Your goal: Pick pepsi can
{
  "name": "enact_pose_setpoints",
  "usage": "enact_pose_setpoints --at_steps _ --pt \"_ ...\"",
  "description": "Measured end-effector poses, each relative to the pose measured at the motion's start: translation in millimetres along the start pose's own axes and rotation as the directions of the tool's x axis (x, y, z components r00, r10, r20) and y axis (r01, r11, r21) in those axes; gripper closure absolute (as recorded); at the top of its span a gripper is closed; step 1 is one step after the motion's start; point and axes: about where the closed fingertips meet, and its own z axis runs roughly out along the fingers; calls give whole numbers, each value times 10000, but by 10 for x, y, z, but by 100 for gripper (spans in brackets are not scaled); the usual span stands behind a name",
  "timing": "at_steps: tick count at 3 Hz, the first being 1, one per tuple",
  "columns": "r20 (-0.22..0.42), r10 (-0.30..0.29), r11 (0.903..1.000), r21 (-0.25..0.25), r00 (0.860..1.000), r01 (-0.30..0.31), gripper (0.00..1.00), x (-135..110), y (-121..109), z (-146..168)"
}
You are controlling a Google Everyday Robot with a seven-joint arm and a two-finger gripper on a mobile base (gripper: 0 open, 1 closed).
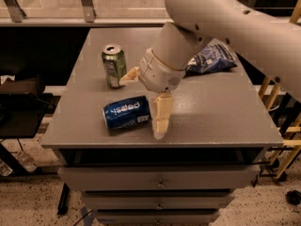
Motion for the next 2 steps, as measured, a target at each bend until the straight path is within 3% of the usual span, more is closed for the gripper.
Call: enact_pose_setpoints --at_steps 1,2 --pt "-150 -165 9996 -222 9998 162 0 -59 46 115" --pt "-124 -269 9987 -431 9996 263 16 -100 84 210"
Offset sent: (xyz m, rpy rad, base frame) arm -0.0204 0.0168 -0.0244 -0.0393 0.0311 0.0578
